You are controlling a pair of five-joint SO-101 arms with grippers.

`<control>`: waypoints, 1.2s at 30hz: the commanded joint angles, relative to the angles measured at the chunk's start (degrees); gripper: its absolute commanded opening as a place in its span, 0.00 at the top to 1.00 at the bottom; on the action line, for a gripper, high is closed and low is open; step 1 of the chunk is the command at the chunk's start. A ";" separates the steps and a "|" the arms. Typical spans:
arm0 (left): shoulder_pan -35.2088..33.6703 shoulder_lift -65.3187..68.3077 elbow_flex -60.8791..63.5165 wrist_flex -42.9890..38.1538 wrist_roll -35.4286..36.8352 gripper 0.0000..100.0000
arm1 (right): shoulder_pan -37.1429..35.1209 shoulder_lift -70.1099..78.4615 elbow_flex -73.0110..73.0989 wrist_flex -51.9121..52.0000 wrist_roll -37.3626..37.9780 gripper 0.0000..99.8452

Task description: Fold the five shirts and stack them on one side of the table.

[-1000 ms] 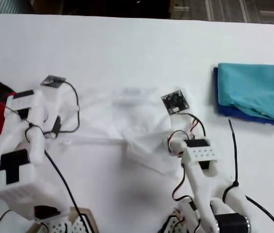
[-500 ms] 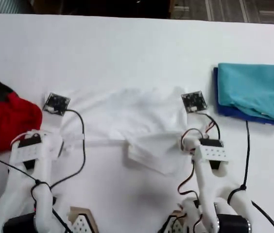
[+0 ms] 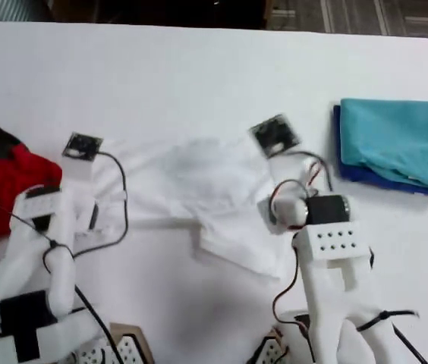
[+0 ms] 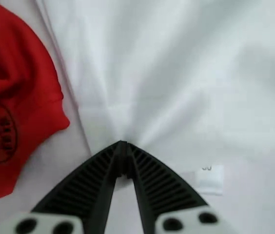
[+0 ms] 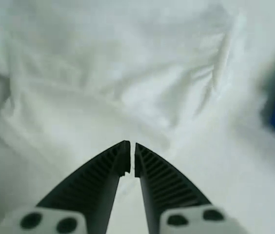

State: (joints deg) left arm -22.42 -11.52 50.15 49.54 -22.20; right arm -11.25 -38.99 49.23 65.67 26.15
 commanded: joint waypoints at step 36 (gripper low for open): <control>4.66 0.97 -0.13 0.18 4.31 0.97 | -0.57 -1.45 12.48 -9.45 0.62 0.98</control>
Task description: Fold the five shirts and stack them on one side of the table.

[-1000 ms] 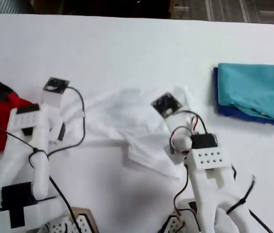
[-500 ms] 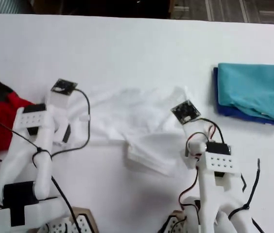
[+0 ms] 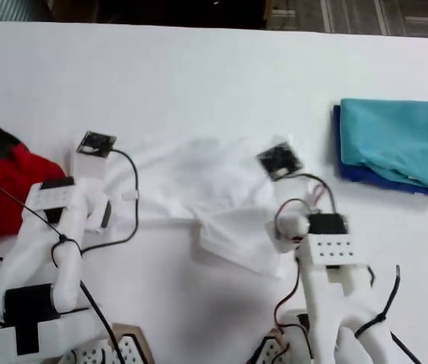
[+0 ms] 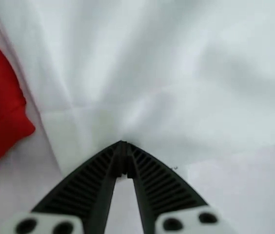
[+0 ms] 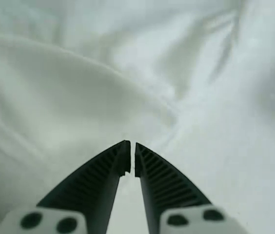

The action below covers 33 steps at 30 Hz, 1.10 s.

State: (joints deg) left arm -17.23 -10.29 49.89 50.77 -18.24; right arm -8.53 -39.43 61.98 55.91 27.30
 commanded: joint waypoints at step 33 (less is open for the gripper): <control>-0.53 -0.26 0.13 -1.76 0.70 0.97 | 12.18 20.00 -22.68 0.40 -2.73 0.97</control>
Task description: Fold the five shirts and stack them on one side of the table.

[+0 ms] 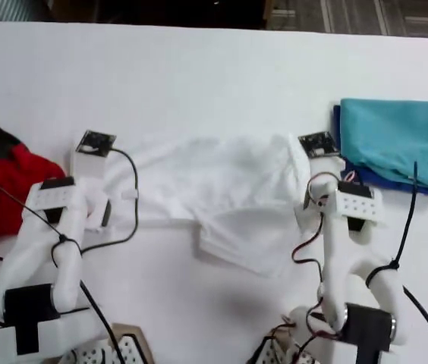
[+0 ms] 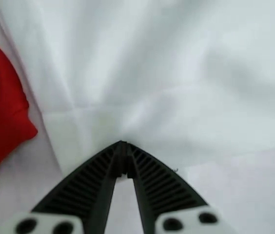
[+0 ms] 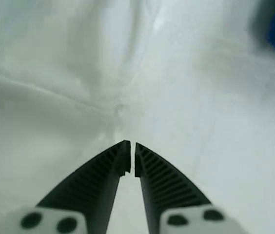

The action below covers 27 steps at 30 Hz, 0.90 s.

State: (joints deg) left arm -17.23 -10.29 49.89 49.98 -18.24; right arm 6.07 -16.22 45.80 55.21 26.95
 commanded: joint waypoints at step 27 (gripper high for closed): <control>-0.53 -0.26 0.13 -0.97 0.70 0.97 | -3.12 68.00 -92.48 18.51 -11.96 0.98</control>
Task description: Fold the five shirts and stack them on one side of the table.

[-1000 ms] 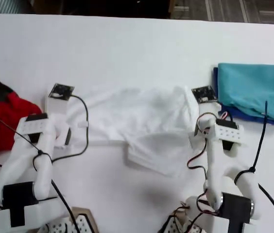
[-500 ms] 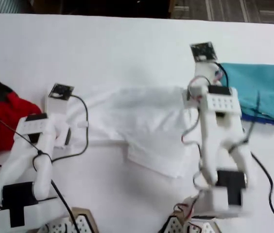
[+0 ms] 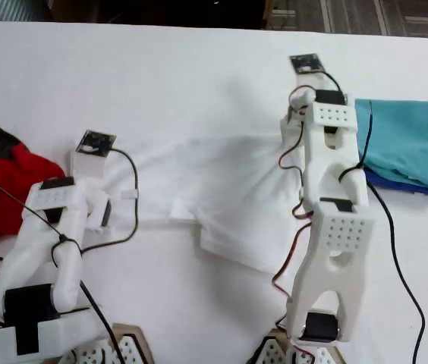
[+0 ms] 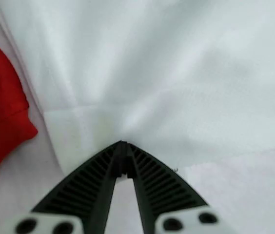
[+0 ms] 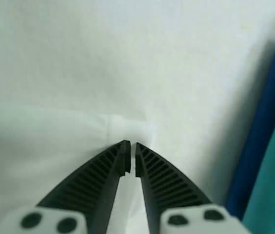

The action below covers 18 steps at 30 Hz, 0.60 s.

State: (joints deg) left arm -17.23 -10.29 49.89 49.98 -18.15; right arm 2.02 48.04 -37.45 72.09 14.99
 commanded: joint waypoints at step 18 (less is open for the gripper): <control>-0.53 -12.48 1.63 4.48 3.16 0.97 | 1.19 20.88 -47.82 16.40 0.00 0.97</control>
State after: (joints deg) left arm -17.49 -16.97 50.42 54.64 -15.52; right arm 2.46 70.11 -79.21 85.89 14.99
